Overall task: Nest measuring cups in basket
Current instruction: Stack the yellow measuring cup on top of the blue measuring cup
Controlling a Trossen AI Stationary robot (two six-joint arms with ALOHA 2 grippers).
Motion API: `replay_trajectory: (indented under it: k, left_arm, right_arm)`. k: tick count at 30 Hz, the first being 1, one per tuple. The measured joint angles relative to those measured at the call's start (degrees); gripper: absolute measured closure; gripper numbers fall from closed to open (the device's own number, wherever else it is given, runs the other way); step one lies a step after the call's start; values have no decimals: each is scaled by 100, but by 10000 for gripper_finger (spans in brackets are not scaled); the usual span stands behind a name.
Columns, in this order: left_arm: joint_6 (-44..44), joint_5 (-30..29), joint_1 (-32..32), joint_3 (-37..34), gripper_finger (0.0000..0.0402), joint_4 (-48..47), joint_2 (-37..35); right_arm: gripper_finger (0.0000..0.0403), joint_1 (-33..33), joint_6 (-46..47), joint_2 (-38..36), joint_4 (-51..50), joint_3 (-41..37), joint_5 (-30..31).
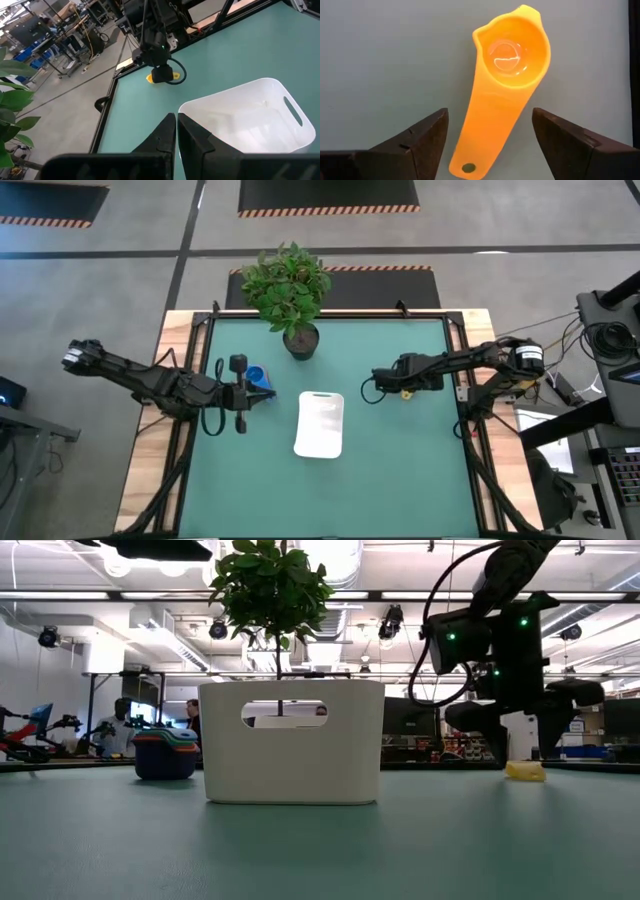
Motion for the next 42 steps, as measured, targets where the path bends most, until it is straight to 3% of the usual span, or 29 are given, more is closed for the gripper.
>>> replay_trajectory:
  k: [14, 20, 33, 42]
  left_arm:
    - [-17, 2, 0, 0, 402, -44, 11]
    - [-17, 2, 0, 0, 402, -44, 26]
    - [-19, 2, 0, 0, 402, -42, 28]
    - [7, 2, 0, 0, 402, -42, 22]
  right_arm:
    - [145, 71, 521, 68, 197, -367, 192]
    - [158, 278, 528, 53, 750, -685, 399]
    - [262, 506, 487, 68, 908, -717, 627]
    - [244, 509, 361, -182, 772, -613, 407]
